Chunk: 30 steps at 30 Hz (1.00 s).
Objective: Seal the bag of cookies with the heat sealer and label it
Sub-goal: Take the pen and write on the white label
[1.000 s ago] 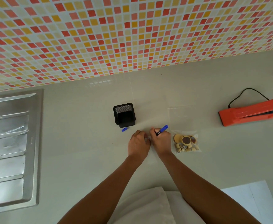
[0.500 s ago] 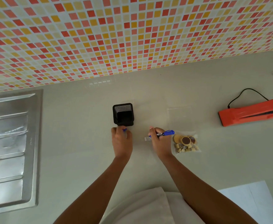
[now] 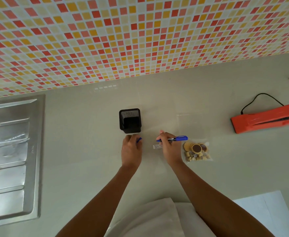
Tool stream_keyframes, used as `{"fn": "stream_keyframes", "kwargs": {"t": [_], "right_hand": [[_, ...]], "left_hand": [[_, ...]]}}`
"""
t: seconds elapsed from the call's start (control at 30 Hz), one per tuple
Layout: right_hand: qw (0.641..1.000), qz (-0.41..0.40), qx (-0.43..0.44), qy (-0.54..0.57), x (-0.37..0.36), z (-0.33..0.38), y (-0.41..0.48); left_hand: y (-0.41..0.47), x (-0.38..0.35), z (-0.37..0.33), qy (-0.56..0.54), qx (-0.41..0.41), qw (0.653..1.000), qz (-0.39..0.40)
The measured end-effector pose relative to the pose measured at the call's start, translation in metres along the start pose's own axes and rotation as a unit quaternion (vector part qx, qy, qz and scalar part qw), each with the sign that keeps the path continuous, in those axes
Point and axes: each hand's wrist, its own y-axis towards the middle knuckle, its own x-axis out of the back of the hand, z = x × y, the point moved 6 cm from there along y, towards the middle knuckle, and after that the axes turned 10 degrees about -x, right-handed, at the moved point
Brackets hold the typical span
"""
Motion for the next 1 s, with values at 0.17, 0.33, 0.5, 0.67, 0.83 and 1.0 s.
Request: {"fn": "stream_keyframes", "kwargs": {"t": [0.17, 0.33, 0.5, 0.67, 0.83, 1.0], "right_hand": [[1.0, -0.006, 0.001, 0.018, -0.002, 0.007, 0.004], [0.999, -0.02, 0.021, -0.022, -0.004, 0.012, 0.005], [0.999, -0.031, -0.005, -0.032, -0.006, 0.011, 0.005], [0.999, -0.036, -0.022, -0.03, -0.009, 0.013, 0.003], [0.999, -0.006, -0.033, 0.006, -0.012, 0.025, 0.006], [0.998, -0.012, -0.05, -0.036, -0.015, 0.043, 0.003]], "left_hand": [[-0.002, -0.008, -0.021, -0.069, -0.032, 0.996, 0.037], [-0.003, -0.015, -0.029, -0.105, -0.033, 0.992, 0.064], [-0.001, -0.015, -0.034, -0.109, -0.033, 0.99, 0.077], [0.0, -0.011, -0.043, -0.113, -0.041, 0.99, 0.07], [0.001, -0.002, -0.057, -0.122, -0.069, 0.989, 0.047], [0.006, 0.014, -0.074, -0.098, -0.151, 0.983, 0.036]]}}
